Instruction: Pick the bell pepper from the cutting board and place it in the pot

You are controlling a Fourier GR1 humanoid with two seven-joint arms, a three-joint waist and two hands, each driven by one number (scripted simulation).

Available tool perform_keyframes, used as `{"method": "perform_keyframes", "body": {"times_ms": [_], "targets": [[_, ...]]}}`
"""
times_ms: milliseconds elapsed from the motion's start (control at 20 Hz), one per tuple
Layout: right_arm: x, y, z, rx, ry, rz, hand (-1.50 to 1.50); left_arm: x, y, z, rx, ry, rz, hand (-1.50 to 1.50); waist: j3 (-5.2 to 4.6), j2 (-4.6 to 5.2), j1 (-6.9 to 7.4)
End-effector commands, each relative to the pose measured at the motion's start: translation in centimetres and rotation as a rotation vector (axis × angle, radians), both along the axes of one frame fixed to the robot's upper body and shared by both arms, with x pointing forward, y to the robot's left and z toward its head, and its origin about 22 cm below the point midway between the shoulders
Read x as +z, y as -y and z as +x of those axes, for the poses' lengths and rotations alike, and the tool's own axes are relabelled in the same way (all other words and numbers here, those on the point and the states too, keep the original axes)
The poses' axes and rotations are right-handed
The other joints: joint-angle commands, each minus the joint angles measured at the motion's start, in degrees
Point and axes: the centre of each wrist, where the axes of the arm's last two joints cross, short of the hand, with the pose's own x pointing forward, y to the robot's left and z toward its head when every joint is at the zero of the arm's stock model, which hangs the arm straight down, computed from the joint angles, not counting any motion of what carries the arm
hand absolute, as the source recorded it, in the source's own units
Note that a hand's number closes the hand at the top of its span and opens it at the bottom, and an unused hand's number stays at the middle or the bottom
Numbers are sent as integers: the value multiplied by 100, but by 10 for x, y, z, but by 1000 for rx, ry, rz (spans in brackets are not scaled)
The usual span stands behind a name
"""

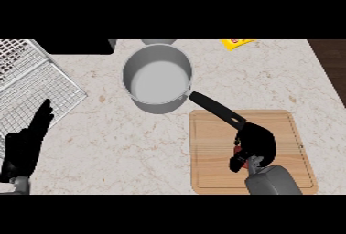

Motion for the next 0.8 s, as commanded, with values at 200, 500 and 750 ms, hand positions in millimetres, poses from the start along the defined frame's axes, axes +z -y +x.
{"method": "perform_keyframes", "body": {"times_ms": [200, 500, 750], "targets": [[30, -116, -4, 265, 96, 153, 150, 10, 26, 19, -151, 34, -15, 0, 25, 164, 868], [55, -157, 5, 257, 211, 91, 150, 16, 31, 28, -165, 29, -3, 0, -6, 101, 917], [97, -186, 11, 261, 454, -17, 150, 9, 34, 30, -144, 7, 5, 0, -23, 18, 815]]}}
